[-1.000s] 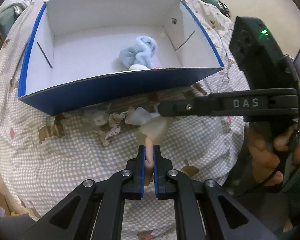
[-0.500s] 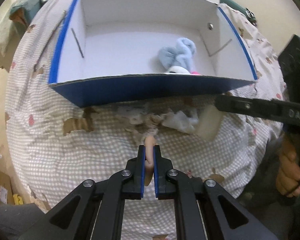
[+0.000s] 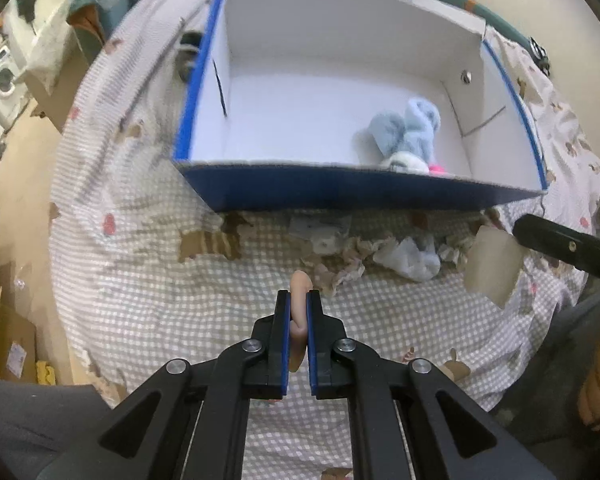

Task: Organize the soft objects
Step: 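Lift the tan cylinder with the left gripper while the right grasps a tan cardboard piece, then lower both held pieces into the box and open both grippers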

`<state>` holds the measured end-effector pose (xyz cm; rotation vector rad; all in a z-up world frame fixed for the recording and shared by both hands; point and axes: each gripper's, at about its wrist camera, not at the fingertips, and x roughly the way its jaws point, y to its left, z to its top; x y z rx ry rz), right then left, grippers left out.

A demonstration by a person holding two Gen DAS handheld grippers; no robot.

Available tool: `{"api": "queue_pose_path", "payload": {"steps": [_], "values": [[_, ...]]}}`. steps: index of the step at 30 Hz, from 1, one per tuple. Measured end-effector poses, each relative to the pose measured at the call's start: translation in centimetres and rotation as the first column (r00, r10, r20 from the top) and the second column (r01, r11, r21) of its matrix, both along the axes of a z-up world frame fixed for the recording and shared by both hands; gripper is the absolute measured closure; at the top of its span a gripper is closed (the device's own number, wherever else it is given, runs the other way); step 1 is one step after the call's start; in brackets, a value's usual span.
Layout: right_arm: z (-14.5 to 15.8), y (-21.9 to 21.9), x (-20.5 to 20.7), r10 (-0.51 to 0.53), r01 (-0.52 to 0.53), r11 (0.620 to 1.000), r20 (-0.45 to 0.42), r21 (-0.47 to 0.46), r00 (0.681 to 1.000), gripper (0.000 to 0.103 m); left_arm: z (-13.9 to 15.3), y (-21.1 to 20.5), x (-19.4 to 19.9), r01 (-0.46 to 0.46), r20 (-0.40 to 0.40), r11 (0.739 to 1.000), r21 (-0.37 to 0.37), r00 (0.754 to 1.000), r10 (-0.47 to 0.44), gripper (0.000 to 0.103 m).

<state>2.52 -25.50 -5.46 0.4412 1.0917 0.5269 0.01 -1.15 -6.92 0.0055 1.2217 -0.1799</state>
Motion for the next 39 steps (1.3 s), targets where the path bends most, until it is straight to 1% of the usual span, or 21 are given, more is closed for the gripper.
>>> {"api": "queue_pose_path", "payload": {"steps": [4, 6, 11, 17, 19, 22, 25, 29, 31, 33, 37, 39], "values": [[2.1, -0.8, -0.4, -0.014, 0.014, 1.000, 0.035, 0.021, 0.999, 0.099, 1.9, 0.1, -0.3, -0.017, 0.055, 1.000, 0.024, 0.998, 0.016, 0.096], [3.3, -0.9, -0.4, -0.014, 0.013, 1.000, 0.057, 0.023, 0.998, 0.099, 3.0, 0.3, -0.1, -0.027, 0.078, 1.000, 0.013, 0.997, 0.026, 0.096], [6.4, -1.1, 0.5, -0.010, 0.007, 1.000, 0.116, 0.022, 0.993, 0.099, 5.5, 0.3, 1.2, -0.046, 0.141, 0.999, 0.017, 0.989, 0.043, 0.096], [8.5, -1.0, 2.3, -0.012, 0.012, 1.000, 0.169, 0.003, 0.985, 0.099, 8.0, 0.1, 3.3, -0.056, 0.194, 0.998, 0.013, 0.980, 0.053, 0.096], [8.5, -1.1, 2.8, -0.021, 0.019, 1.000, 0.177, 0.012, 0.984, 0.099, 8.4, -0.1, 4.0, -0.055, 0.201, 0.998, 0.010, 0.978, 0.052, 0.096], [7.6, -1.6, 3.6, -0.039, 0.038, 0.999, 0.175, 0.009, 0.984, 0.099, 8.8, -0.1, 5.3, -0.057, 0.199, 0.998, -0.006, 0.978, 0.057, 0.096], [6.1, -1.9, 4.8, -0.060, 0.061, 0.998, 0.156, 0.001, 0.986, 0.099, 8.9, 0.4, 6.7, -0.081, 0.192, 0.996, -0.034, 0.978, 0.086, 0.096], [3.6, -2.8, 6.2, -0.089, 0.084, 0.995, 0.106, 0.055, 0.990, 0.099, 8.4, 0.1, 8.7, -0.093, 0.171, 0.995, -0.041, 0.980, 0.098, 0.096], [2.7, -3.3, 6.7, -0.116, 0.110, 0.991, 0.082, 0.070, 0.990, 0.099, 7.8, -0.5, 9.5, -0.079, 0.169, 0.996, -0.034, 0.982, 0.083, 0.096], [2.4, -3.9, 7.2, -0.147, 0.141, 0.987, 0.082, 0.072, 0.986, 0.099, 7.1, -0.7, 10.0, -0.071, 0.167, 0.997, -0.038, 0.983, 0.076, 0.096], [1.9, -4.9, 7.7, -0.202, 0.199, 0.979, 0.088, 0.039, 0.976, 0.099, 4.9, -1.4, 11.3, -0.074, 0.126, 0.996, -0.041, 0.989, 0.079, 0.096], [1.5, -5.2, 7.9, -0.226, 0.226, 0.974, 0.082, 0.018, 0.971, 0.099, 4.0, -1.8, 12.0, -0.073, 0.130, 0.997, -0.030, 0.989, 0.076, 0.096]]}}
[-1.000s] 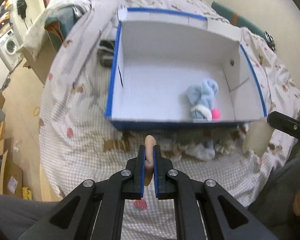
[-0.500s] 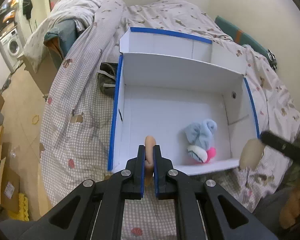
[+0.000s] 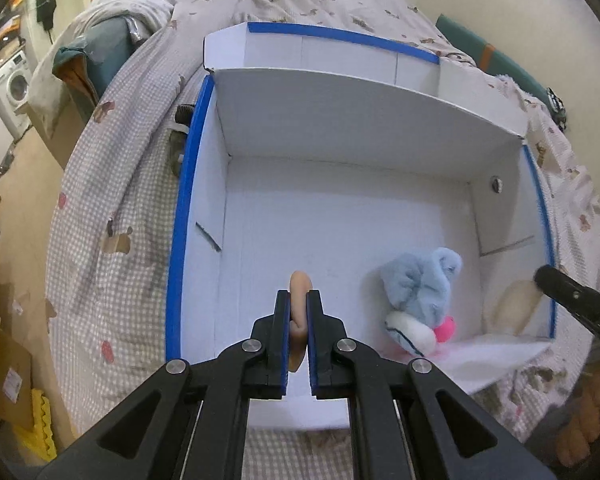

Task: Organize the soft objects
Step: 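Lower both held pieces into the box and open both grippers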

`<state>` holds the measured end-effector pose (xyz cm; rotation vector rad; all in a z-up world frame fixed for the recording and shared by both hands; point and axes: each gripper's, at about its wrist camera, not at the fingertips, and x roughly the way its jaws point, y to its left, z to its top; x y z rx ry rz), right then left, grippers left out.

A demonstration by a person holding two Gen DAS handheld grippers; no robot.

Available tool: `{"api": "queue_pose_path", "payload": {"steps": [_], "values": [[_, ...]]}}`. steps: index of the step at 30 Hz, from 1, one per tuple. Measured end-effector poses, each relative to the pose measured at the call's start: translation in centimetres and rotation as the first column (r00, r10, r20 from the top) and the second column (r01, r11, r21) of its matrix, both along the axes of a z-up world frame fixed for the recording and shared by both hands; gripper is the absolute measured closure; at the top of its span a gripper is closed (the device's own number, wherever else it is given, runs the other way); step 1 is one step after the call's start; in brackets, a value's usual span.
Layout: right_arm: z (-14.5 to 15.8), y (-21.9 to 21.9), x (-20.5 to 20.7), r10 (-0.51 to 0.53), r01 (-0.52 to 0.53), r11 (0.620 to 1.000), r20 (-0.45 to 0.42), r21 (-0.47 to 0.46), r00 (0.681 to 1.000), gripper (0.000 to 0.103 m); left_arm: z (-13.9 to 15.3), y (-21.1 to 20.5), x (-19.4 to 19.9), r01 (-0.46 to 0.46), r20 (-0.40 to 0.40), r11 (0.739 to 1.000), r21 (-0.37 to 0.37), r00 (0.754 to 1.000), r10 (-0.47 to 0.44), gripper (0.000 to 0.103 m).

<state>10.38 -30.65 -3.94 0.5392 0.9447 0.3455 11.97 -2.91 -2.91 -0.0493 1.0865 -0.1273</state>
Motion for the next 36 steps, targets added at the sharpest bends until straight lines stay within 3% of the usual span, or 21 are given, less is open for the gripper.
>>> {"api": "queue_pose_path", "payload": {"steps": [12, 19, 23, 26, 27, 28, 29, 32, 33, 34, 36], "values": [[-2.4, 1.7, 0.6, -0.014, -0.005, 0.975, -0.084, -0.224, 0.996, 0.099, -2.9, -0.8, 0.9, -0.003, -0.021, 1.000, 0.031, 1.000, 0.003, 0.096], [-3.3, 2.0, 0.6, -0.010, -0.019, 0.970, -0.118, -0.243, 0.993, 0.099, -3.8, -0.6, 0.8, -0.023, -0.028, 0.999, 0.029, 0.999, 0.024, 0.096], [-3.1, 2.2, 0.8, -0.004, -0.023, 0.972, -0.114, -0.234, 0.993, 0.093, -3.8, -0.5, 0.6, -0.024, -0.023, 1.000, 0.016, 0.999, 0.025, 0.088], [-2.6, 2.5, 0.6, 0.011, -0.033, 0.971, -0.091, -0.238, 0.996, 0.055, -3.5, -0.7, 0.3, -0.014, -0.014, 1.000, 0.006, 1.000, 0.014, 0.064], [-2.3, 2.7, 0.5, 0.012, -0.030, 0.971, -0.078, -0.238, 0.997, 0.030, -3.4, -0.8, 0.2, -0.009, -0.009, 1.000, 0.017, 1.000, 0.010, 0.047], [-2.0, 2.7, 0.3, 0.006, -0.020, 0.971, -0.059, -0.240, 0.998, 0.024, -3.3, -1.0, 0.0, -0.004, -0.003, 0.999, 0.034, 1.000, 0.004, 0.037], [-1.8, 2.5, 0.2, 0.002, -0.012, 0.971, -0.043, -0.239, 0.999, 0.024, -3.2, -1.2, -0.2, -0.001, 0.003, 0.999, 0.045, 1.000, 0.001, 0.035], [-1.3, 2.4, 0.1, 0.006, -0.010, 0.977, -0.022, -0.213, 1.000, 0.017, -2.3, -1.4, -1.0, -0.007, 0.071, 0.998, 0.067, 0.997, 0.003, 0.035], [-1.3, 2.3, 0.0, 0.002, -0.006, 0.978, -0.017, -0.211, 1.000, 0.004, -2.1, -1.5, -1.1, -0.006, 0.086, 0.998, 0.070, 0.996, 0.000, 0.035], [-1.3, 2.2, 0.0, -0.004, 0.001, 0.977, -0.013, -0.211, 1.000, 0.000, -1.9, -1.6, -1.2, -0.001, 0.094, 0.997, 0.073, 0.996, -0.005, 0.035], [-1.2, 2.3, 0.0, -0.011, 0.010, 0.976, -0.002, -0.216, 1.000, 0.000, -1.6, -1.7, -1.4, 0.001, 0.107, 0.997, 0.077, 0.994, -0.010, 0.035]]}}
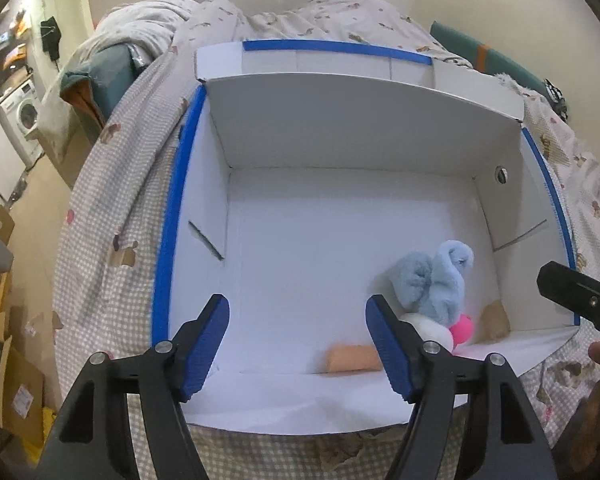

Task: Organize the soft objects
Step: 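Lower both held pieces into the box and open both grippers, then withdraw both tools from the box toward the tissue pile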

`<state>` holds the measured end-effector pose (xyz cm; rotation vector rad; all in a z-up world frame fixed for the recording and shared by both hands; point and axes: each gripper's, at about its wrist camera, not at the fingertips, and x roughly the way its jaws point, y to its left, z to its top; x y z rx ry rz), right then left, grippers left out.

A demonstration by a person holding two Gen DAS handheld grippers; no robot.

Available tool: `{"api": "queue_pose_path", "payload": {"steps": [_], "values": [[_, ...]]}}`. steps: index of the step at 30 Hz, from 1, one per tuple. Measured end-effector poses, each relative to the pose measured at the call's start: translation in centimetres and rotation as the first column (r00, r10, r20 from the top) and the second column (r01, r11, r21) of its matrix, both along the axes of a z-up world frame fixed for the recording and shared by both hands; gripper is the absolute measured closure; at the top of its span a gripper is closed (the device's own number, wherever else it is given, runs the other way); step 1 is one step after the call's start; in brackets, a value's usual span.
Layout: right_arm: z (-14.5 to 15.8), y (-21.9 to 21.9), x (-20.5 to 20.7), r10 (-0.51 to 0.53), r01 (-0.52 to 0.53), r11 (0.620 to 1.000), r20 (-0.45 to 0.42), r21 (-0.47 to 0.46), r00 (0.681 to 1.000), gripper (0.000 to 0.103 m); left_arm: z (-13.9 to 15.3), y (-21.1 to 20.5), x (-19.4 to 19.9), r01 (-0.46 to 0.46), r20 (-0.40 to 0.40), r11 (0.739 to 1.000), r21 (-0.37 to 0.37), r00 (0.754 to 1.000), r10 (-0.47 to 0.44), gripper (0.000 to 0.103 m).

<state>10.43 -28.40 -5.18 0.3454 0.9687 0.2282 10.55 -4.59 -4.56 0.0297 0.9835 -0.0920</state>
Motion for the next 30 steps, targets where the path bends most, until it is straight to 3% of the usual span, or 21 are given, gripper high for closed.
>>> {"api": "queue_pose_path", "payload": {"steps": [6, 11, 20, 25, 30], "values": [[0.4, -0.3, 0.0, -0.018, 0.017, 0.999, 0.052, 0.028, 0.998, 0.000, 0.0, 0.8, 0.0, -0.056, 0.004, 0.998, 0.024, 0.998, 0.056, 0.035], [0.7, -0.2, -0.3, -0.028, 0.026, 0.999, 0.059, 0.035, 0.998, 0.000, 0.8, 1.9, -0.2, -0.077, -0.004, 0.996, -0.049, 0.997, 0.076, 0.035], [2.0, 0.6, -2.2, -0.016, 0.020, 0.998, 0.090, -0.052, 0.996, 0.000, 1.9, 2.5, -2.4, -0.056, 0.046, 0.997, -0.058, 0.997, 0.058, 0.035], [2.8, 1.5, -3.6, 0.009, 0.004, 0.994, 0.120, -0.108, 0.993, 0.000, 2.0, 2.9, -2.9, -0.056, 0.001, 0.997, -0.060, 0.998, 0.056, 0.035], [2.8, 1.9, -4.9, 0.027, -0.007, 0.990, 0.136, -0.144, 0.990, 0.000, 2.4, 3.8, -4.1, -0.101, 0.018, 0.995, -0.012, 0.995, 0.101, 0.035]]}}
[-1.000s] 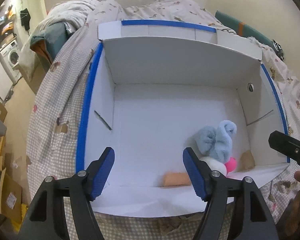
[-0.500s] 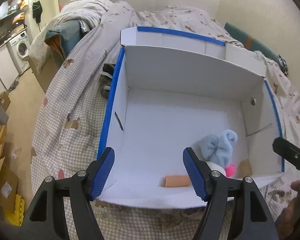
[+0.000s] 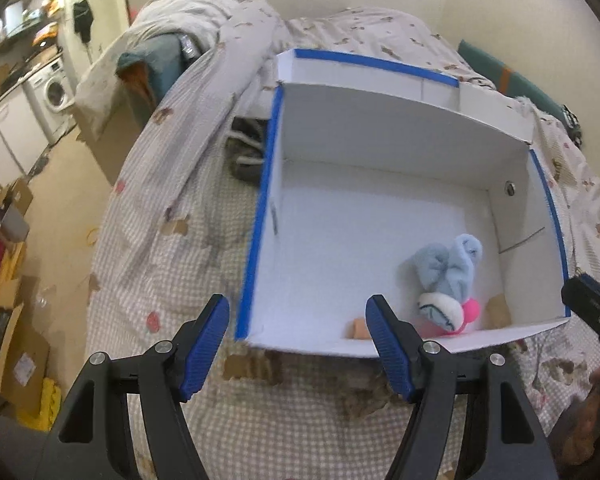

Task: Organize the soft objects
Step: 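Withdraw both tools from the box toward the tissue pile, then grasp the lace-trimmed beige scrunchies with the left gripper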

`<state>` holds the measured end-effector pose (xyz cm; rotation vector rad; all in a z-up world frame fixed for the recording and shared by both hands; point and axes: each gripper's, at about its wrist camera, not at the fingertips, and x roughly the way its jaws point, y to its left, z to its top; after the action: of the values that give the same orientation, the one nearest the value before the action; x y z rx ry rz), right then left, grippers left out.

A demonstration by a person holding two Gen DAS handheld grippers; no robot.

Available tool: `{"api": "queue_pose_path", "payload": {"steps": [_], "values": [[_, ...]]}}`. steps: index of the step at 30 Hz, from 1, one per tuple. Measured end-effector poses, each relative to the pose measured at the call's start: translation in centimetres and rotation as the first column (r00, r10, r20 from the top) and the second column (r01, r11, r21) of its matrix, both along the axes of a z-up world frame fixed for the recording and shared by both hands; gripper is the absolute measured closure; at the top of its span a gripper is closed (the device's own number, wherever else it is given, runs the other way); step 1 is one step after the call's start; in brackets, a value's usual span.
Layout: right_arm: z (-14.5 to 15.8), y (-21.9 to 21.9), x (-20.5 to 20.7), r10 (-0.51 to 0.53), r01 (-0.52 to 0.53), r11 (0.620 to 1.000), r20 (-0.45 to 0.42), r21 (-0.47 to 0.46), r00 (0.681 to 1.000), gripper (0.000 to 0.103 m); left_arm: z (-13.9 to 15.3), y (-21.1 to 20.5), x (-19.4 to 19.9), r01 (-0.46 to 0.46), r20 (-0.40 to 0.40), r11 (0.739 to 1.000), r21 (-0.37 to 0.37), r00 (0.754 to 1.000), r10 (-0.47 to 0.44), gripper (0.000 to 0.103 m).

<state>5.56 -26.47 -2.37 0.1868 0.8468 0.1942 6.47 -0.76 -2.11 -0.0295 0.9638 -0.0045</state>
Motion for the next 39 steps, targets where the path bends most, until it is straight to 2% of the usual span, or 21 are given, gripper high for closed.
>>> {"api": "queue_pose_path", "payload": {"steps": [10, 17, 23, 28, 33, 37, 39], "values": [[-1.2, -0.3, -2.6, 0.032, -0.031, 0.999, -0.017, 0.035, 0.999, 0.000, -0.7, 2.9, -2.6, -0.067, -0.035, 0.998, -0.004, 0.997, 0.067, 0.035], [-3.1, -1.4, -3.4, 0.019, -0.012, 0.998, -0.102, 0.067, 0.995, 0.000, -1.8, 5.0, -3.4, -0.130, -0.084, 0.992, -0.006, 0.988, 0.129, 0.035], [-4.2, -2.1, -2.7, -0.034, 0.046, 0.996, -0.160, 0.073, 0.987, 0.000, -2.1, 5.0, -3.6, -0.136, -0.102, 0.990, -0.048, 0.986, 0.130, 0.035], [-5.4, -2.1, -2.1, -0.042, 0.064, 0.993, -0.223, 0.096, 0.974, 0.000, -3.7, 4.0, -3.1, -0.097, -0.171, 0.994, -0.052, 0.981, 0.087, 0.036], [-6.3, -1.8, -1.3, -0.037, 0.061, 0.995, -0.254, 0.085, 0.966, 0.000, -6.6, 1.4, -2.6, -0.027, -0.275, 0.997, -0.077, 0.962, 0.005, 0.039], [-7.0, -2.2, -0.8, -0.047, 0.080, 0.992, -0.293, 0.102, 0.955, 0.000, -8.1, -1.6, -2.8, 0.078, -0.304, 0.994, -0.073, 0.948, -0.096, 0.039], [-7.3, -2.4, -0.6, -0.059, 0.087, 0.993, -0.308, 0.076, 0.950, 0.000, -8.8, -3.5, -3.1, 0.153, -0.323, 0.987, -0.045, 0.933, -0.159, 0.039]]}}
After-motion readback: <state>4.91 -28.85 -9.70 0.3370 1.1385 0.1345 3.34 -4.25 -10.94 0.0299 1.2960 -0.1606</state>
